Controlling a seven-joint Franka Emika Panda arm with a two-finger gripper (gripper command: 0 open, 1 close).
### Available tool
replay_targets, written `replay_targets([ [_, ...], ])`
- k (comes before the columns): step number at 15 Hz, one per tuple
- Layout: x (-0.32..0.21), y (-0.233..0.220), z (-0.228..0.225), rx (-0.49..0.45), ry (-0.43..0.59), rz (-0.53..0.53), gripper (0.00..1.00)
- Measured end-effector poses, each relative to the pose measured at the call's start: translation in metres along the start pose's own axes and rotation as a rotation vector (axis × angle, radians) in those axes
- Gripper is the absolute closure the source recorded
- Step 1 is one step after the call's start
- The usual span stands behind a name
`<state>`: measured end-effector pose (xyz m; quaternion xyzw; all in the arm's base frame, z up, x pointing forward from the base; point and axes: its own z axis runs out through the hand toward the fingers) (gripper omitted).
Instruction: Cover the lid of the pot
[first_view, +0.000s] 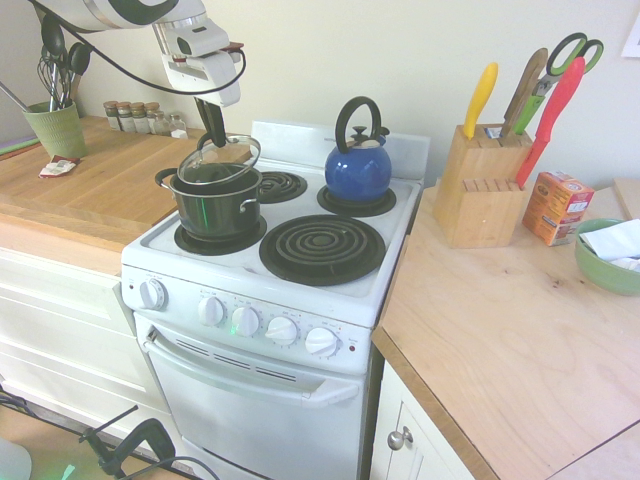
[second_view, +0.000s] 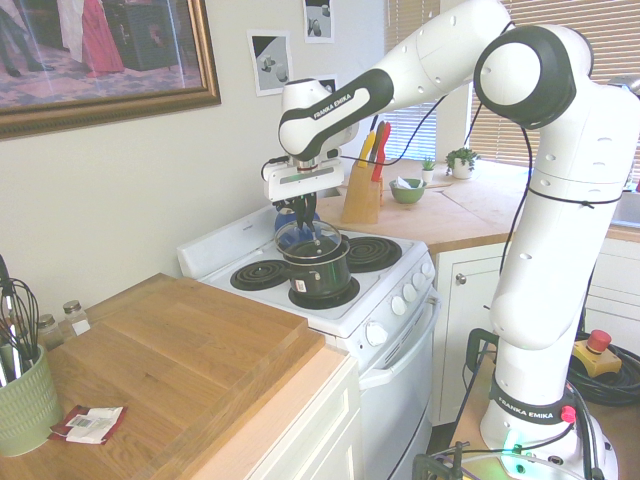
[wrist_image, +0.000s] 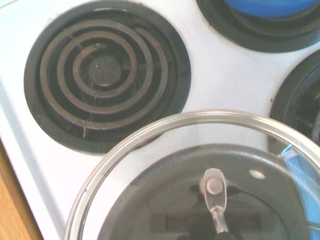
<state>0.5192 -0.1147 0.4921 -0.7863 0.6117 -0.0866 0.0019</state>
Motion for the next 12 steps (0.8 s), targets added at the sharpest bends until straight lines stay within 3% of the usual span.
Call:
replay_targets([
  [6, -0.007, 0.008, -0.011, -0.008, -0.004, -0.007, 1.00],
  [12, -0.011, 0.016, 0.014, -0.030, -0.015, -0.008, 1.00],
])
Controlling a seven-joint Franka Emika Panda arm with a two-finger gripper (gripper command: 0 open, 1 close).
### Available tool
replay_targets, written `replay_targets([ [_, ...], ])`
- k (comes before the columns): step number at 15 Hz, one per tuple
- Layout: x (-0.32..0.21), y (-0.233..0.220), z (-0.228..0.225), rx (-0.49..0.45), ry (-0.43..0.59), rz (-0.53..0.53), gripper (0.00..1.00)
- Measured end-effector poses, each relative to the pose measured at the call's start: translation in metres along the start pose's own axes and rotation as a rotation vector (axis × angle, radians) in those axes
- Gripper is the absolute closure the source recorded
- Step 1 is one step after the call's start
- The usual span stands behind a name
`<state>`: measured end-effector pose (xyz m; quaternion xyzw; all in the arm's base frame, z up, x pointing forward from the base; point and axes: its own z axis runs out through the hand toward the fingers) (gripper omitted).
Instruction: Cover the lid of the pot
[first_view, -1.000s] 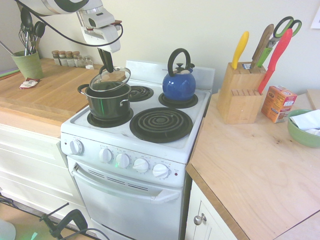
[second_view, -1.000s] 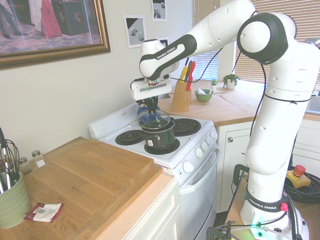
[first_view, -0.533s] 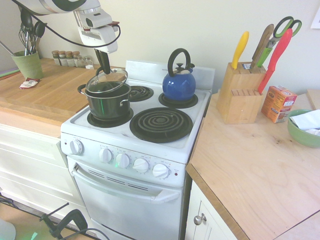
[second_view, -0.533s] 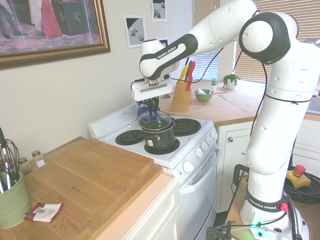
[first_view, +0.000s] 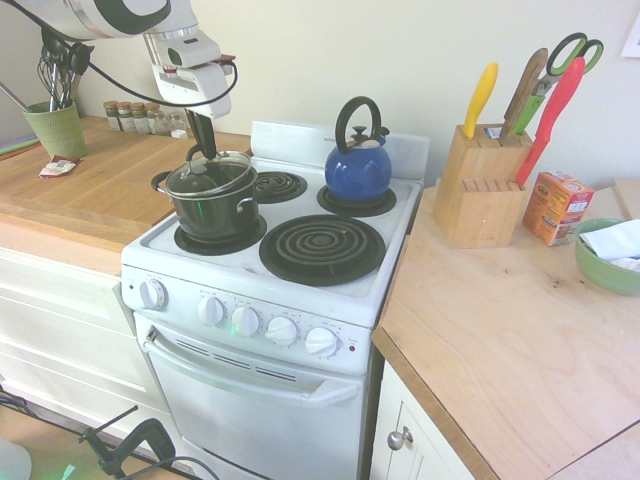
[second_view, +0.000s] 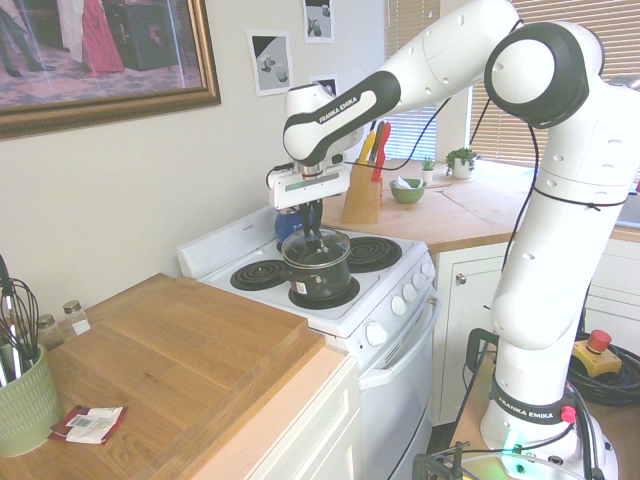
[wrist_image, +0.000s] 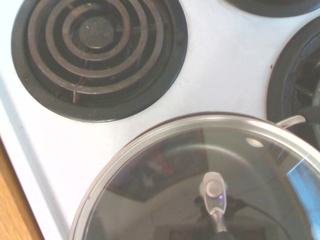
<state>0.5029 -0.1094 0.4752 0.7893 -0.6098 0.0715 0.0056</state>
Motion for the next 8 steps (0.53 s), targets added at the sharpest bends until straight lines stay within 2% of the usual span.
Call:
replay_targets([
  [8, 0.011, -0.005, 0.016, 0.016, 0.002, 0.014, 1.00],
])
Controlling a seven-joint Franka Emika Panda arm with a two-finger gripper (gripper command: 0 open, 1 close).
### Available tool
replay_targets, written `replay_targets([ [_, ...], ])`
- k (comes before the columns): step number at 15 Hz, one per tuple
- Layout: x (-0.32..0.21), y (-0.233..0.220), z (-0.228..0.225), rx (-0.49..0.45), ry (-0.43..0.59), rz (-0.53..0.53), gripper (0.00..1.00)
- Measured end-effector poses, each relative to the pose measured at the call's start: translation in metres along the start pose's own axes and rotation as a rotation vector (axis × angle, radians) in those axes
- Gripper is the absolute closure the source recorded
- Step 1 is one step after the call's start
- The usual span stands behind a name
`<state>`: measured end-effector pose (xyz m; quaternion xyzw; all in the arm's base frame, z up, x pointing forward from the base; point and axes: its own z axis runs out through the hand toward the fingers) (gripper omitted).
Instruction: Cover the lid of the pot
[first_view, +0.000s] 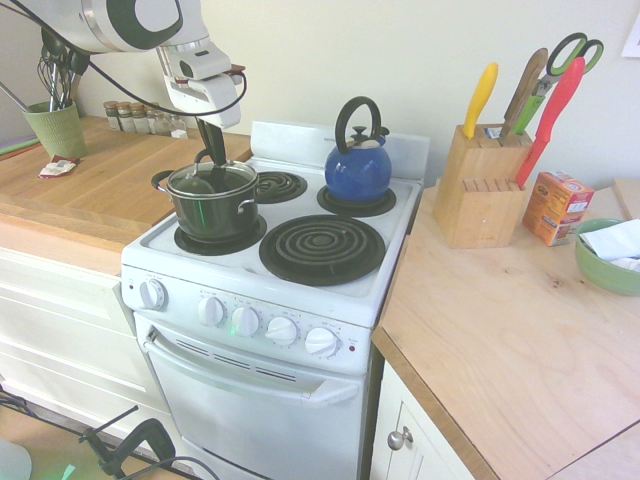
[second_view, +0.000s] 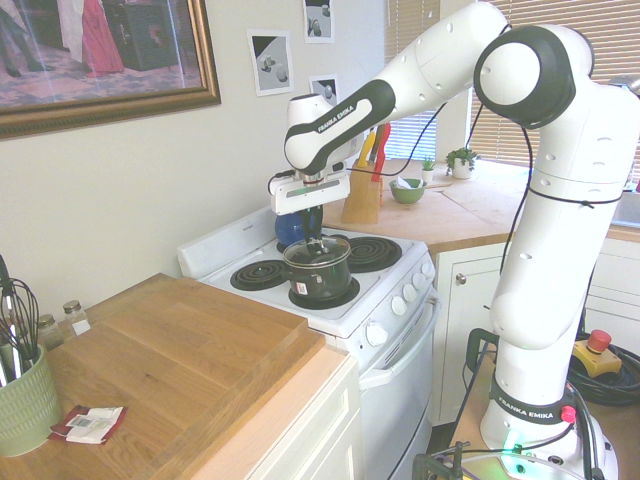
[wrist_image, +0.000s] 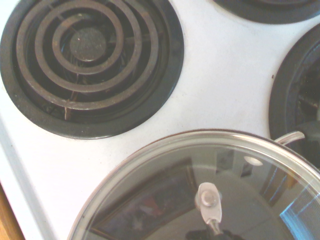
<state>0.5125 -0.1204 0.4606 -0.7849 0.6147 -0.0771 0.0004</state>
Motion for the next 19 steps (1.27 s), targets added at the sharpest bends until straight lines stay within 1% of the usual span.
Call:
replay_targets([
  [1, 0.000, 0.000, 0.000, 0.000, 0.000, -0.003, 0.00],
  [8, -0.001, -0.002, -0.001, -0.007, 0.001, -0.014, 0.00],
  [11, 0.000, -0.009, -0.018, -0.003, 0.017, -0.027, 0.00],
  [15, -0.008, -0.029, -0.079, 0.029, 0.055, -0.046, 0.00],
  [19, -0.022, -0.035, -0.164, 0.093, 0.103, -0.066, 0.00],
])
